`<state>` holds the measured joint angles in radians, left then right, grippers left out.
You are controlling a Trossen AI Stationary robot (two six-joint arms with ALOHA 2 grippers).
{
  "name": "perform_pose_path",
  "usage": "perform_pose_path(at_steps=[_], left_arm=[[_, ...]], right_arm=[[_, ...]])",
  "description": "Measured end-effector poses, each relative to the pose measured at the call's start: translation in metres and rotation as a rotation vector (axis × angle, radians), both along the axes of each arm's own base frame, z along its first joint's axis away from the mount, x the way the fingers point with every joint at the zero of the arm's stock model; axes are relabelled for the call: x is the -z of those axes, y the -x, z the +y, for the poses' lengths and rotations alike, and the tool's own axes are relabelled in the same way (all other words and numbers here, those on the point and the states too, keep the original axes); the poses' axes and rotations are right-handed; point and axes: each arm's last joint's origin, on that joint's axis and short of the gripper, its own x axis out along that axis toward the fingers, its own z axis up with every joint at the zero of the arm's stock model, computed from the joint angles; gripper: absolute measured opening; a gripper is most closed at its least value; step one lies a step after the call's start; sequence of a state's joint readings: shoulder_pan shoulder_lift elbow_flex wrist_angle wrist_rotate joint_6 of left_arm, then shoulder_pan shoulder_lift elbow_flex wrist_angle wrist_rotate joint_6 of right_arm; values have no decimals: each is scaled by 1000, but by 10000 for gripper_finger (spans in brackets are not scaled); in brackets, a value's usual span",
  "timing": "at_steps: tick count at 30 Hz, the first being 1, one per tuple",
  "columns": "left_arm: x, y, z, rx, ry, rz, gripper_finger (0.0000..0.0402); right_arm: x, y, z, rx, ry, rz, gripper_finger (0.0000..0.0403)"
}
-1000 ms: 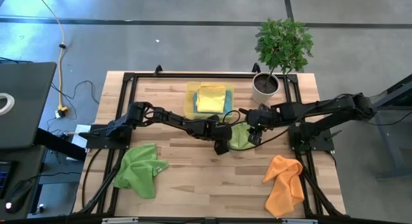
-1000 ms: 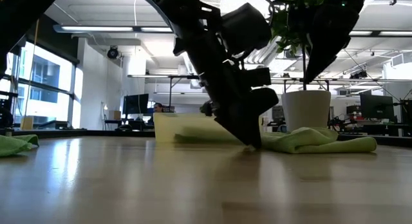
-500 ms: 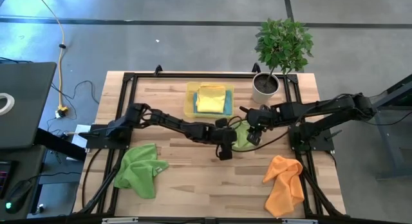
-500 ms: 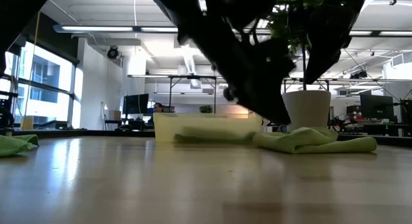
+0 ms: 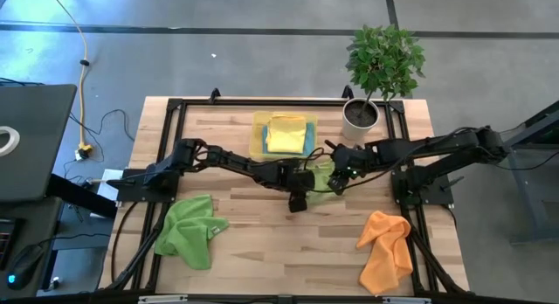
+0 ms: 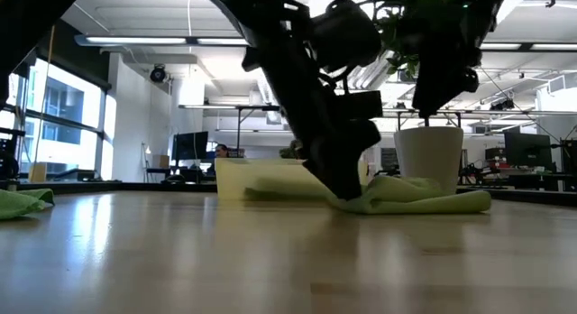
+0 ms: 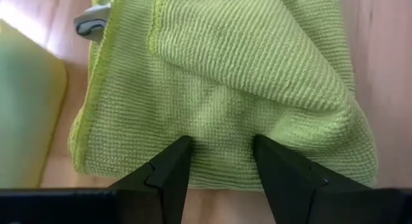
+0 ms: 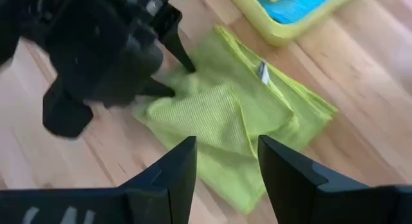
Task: Fold microfiber towels
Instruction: Fold the light green microfiber cloth
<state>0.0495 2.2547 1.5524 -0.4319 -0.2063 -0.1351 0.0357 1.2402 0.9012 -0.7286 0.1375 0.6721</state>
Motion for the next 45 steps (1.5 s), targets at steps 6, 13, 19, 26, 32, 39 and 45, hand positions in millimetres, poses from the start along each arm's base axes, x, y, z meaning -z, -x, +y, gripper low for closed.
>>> perform_pose_path(at_steps=[6,13,19,26,32,39,45], left_arm=[[-3,11,-10,8,41,101,165],[-18,26,-13,24,59,178,165],[-15,39,-11,-12,81,193,165],[-10,45,-17,-60,93,186,165],[-12,44,-16,-66,102,165,165],[-12,44,-9,-76,117,160,165],[-15,45,-5,-84,127,148,165]], right_arm=[[27,-33,-4,-71,-22,-7,158],[47,-41,-20,-201,0,80,152],[39,-38,-36,-323,69,51,135],[43,-23,-42,-339,17,186,133],[22,-3,-32,-325,54,187,133],[10,49,-15,-143,118,104,133],[43,58,-6,-32,51,-406,133]])
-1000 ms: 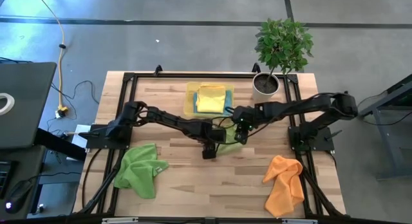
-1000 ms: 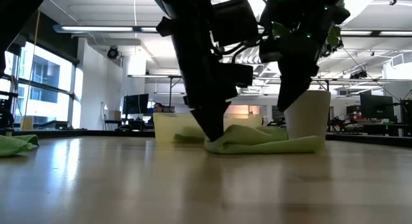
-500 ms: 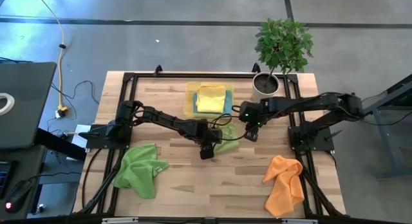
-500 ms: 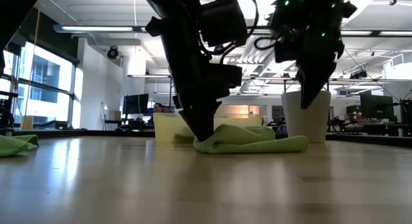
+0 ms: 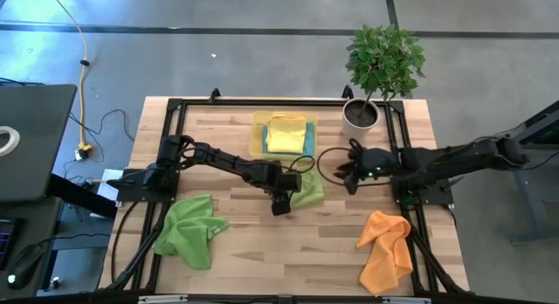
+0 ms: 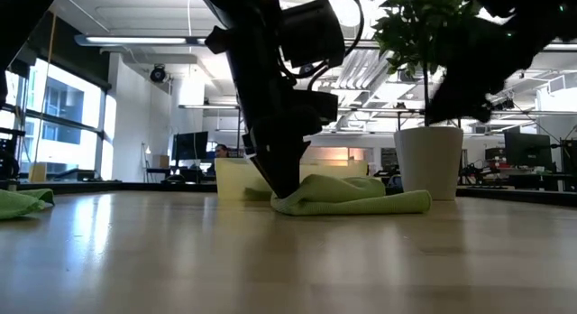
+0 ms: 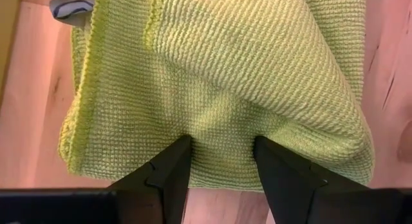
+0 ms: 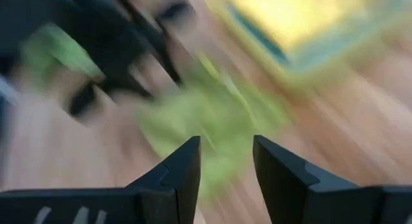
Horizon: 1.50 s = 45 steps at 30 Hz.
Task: Fold microfiber towels
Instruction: Fold the light green microfiber cloth
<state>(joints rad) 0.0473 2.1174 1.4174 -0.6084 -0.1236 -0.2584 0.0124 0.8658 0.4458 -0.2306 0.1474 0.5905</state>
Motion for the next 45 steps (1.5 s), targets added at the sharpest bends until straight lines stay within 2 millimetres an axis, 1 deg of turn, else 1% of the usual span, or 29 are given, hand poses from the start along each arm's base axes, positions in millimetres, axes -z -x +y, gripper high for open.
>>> perform_pose_path(at_steps=[2,5,8,13,17,22,27,29,33,36,39,42,45], left_arm=[[0,0,0,1,9,-1,165],[0,0,1,4,38,-2,165],[0,0,1,-3,53,-5,165],[0,0,2,-42,65,-10,165],[0,0,3,-60,76,-13,165],[-1,-1,4,-83,83,-20,165],[-1,-1,4,-109,89,-27,165],[-1,-1,4,-110,88,-26,165],[-1,-1,4,-110,87,-26,165],[-1,-1,4,-110,88,-25,165],[-1,-1,4,-117,90,-25,165],[-1,-1,4,-124,92,-26,165],[-1,-1,4,-125,92,-26,165]], right_arm=[[7,-3,0,-37,54,-155,134],[20,-6,0,-74,124,-247,139],[28,-11,1,-98,109,-223,158],[46,-18,4,-156,31,-128,206],[54,-27,4,-220,98,-133,227],[61,-40,4,-300,235,-177,221],[77,-54,-4,-286,235,-142,206],[82,-65,-6,-288,217,-118,201],[89,-90,-9,-345,206,-90,199],[95,-104,-11,-359,209,-47,199],[99,-109,-12,-362,194,-20,197],[100,-110,-11,-379,186,-20,190],[100,-109,-9,-438,129,-35,176]])
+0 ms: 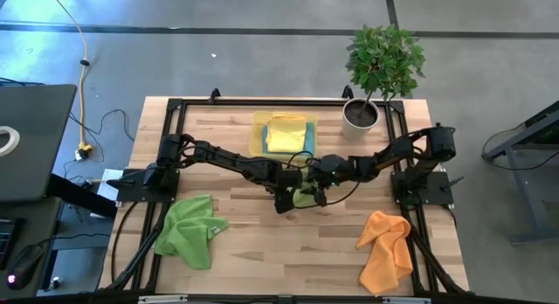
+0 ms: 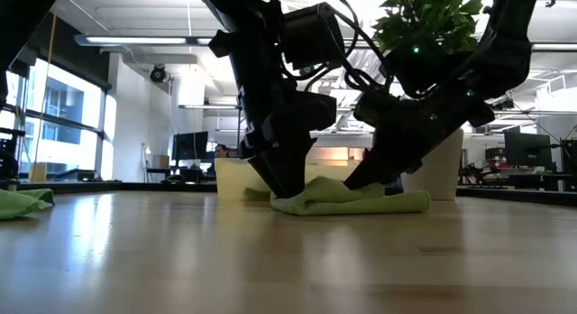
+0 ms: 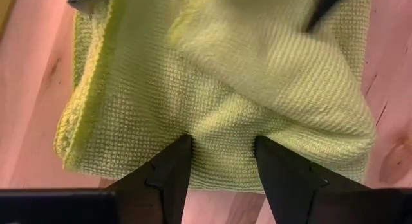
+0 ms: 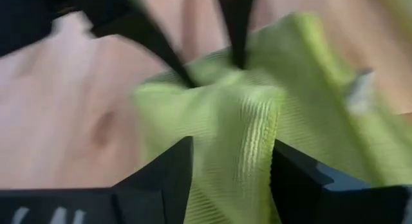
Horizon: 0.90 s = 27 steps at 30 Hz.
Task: Fold microfiber towels
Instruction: Fold the light green microfiber cloth
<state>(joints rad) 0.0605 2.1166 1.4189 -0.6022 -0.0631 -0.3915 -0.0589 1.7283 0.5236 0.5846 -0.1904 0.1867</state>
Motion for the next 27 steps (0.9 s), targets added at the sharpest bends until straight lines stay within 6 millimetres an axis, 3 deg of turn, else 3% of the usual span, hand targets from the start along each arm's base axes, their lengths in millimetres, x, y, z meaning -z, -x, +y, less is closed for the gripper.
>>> perform_pose_path(at_steps=[13,20,27], left_arm=[[0,1,11,-22,30,-2,165],[0,1,14,-3,38,0,165],[0,1,14,-3,35,-3,165]], right_arm=[[0,10,6,-195,-328,121,111],[-21,26,10,-219,-323,195,110],[-15,43,17,-197,-227,370,110]])
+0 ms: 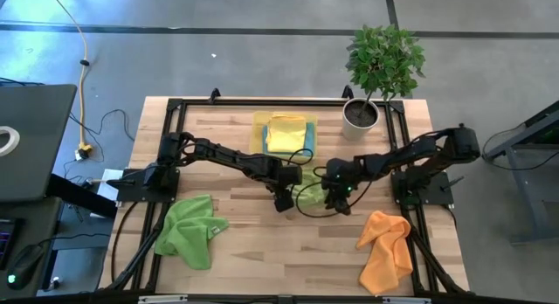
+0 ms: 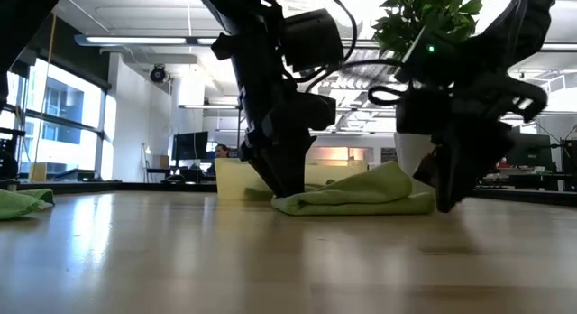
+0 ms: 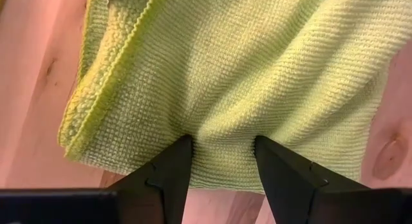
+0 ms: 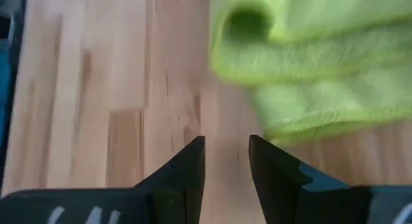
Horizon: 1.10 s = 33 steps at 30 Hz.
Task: Fold microfiber towels
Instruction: Fold the light green microfiber cloth, then put the folded light green microfiber cloth into the yellow bin
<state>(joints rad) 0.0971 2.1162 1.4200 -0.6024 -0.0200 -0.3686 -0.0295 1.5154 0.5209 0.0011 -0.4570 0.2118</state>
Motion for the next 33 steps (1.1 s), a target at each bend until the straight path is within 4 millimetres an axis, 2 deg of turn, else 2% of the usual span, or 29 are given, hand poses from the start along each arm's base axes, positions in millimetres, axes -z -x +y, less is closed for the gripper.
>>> perform_pose_path(at_steps=[6,9,11,17,21,26,33], left_arm=[[-18,-8,-3,24,5,-33,165],[-43,-8,-3,19,12,-93,165],[-57,-4,-3,-6,24,-110,165],[-70,16,-2,-121,62,2,166],[-68,30,-2,-189,41,150,170],[-69,31,-2,-231,49,149,172],[-69,30,-3,-308,91,139,172]], right_arm=[[-21,2,-2,62,1,-76,110],[-37,9,-4,118,28,-107,110],[-47,14,-6,170,36,-116,110],[-64,28,-8,303,31,-108,126],[-72,38,-8,330,38,-103,160],[-83,59,-7,287,42,-83,202],[-93,91,-7,232,194,-86,207]])
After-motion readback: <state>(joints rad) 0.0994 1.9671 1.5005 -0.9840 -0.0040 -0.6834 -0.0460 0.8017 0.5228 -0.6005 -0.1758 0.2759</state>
